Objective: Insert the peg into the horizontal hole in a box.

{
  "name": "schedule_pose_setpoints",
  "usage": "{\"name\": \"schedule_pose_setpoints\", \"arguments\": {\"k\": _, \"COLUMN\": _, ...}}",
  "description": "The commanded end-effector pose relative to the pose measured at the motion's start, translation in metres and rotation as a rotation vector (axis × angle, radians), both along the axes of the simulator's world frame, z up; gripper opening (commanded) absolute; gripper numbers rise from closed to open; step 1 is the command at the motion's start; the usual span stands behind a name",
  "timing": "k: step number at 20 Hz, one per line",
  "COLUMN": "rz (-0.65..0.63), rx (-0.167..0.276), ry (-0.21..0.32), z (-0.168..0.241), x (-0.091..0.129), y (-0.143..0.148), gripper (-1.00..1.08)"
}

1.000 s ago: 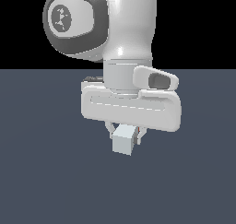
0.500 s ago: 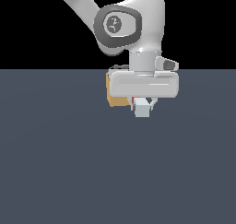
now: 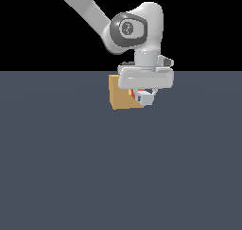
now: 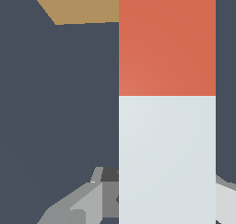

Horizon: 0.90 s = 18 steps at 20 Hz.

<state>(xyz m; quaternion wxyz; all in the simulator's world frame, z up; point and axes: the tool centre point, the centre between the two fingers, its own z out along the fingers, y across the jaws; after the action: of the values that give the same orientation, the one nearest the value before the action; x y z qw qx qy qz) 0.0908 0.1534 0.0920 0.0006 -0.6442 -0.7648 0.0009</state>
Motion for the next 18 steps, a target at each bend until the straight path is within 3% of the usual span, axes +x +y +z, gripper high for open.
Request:
{"name": "schedule_pose_setpoints", "arguments": {"k": 1, "rz": 0.031, "rx": 0.000, "ry": -0.002, "z": 0.004, "x": 0.002, "y": 0.014, "gripper": -1.00}}
{"name": "schedule_pose_setpoints", "arguments": {"k": 6, "rz": 0.056, "rx": 0.001, "ry": -0.002, "z": 0.006, "x": 0.002, "y": 0.026, "gripper": -1.00}}
{"name": "schedule_pose_setpoints", "arguments": {"k": 18, "rz": 0.045, "rx": 0.001, "ry": -0.004, "z": 0.007, "x": 0.002, "y": 0.020, "gripper": -1.00}}
